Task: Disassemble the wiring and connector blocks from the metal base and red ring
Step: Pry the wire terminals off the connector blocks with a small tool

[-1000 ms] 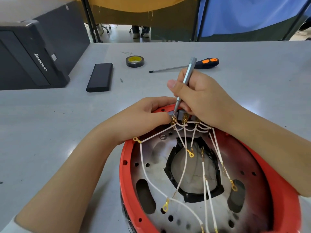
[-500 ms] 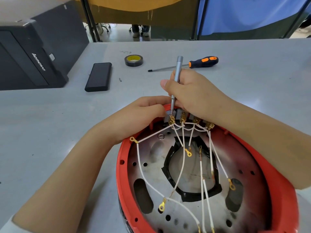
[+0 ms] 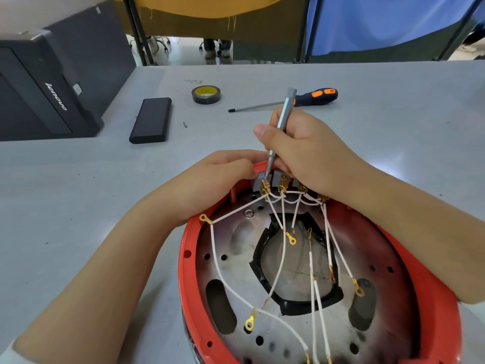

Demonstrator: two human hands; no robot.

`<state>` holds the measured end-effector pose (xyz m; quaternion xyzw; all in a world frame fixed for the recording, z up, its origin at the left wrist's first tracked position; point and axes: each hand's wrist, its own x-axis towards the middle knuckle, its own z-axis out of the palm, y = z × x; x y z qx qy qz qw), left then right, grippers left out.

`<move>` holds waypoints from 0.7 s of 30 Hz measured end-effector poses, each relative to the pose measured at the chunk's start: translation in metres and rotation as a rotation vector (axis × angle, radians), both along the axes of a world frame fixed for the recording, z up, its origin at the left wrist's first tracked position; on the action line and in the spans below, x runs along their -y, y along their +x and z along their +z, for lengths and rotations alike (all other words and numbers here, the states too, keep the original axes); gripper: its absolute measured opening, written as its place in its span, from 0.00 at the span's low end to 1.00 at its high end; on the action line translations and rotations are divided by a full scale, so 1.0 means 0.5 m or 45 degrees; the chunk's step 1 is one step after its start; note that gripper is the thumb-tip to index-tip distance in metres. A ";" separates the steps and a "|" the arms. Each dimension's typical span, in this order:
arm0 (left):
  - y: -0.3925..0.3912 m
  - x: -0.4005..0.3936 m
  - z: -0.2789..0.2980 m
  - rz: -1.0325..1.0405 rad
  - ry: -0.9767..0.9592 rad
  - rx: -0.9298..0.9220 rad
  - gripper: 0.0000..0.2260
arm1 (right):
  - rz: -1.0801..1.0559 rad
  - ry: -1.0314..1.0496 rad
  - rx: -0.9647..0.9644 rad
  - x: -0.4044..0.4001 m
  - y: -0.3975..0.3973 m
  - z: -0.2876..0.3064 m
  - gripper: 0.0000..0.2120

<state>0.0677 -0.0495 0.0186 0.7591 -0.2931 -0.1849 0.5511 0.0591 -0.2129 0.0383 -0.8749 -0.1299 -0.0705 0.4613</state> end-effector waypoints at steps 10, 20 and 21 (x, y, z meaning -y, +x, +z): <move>0.005 -0.001 -0.003 0.000 0.021 -0.010 0.20 | -0.013 0.000 -0.095 -0.002 0.014 0.005 0.16; 0.005 -0.001 -0.004 0.008 0.004 -0.052 0.17 | 0.027 0.022 -0.031 -0.003 0.003 0.002 0.15; 0.005 -0.002 -0.004 0.008 0.000 -0.057 0.18 | 0.029 0.011 -0.030 -0.004 0.003 0.005 0.16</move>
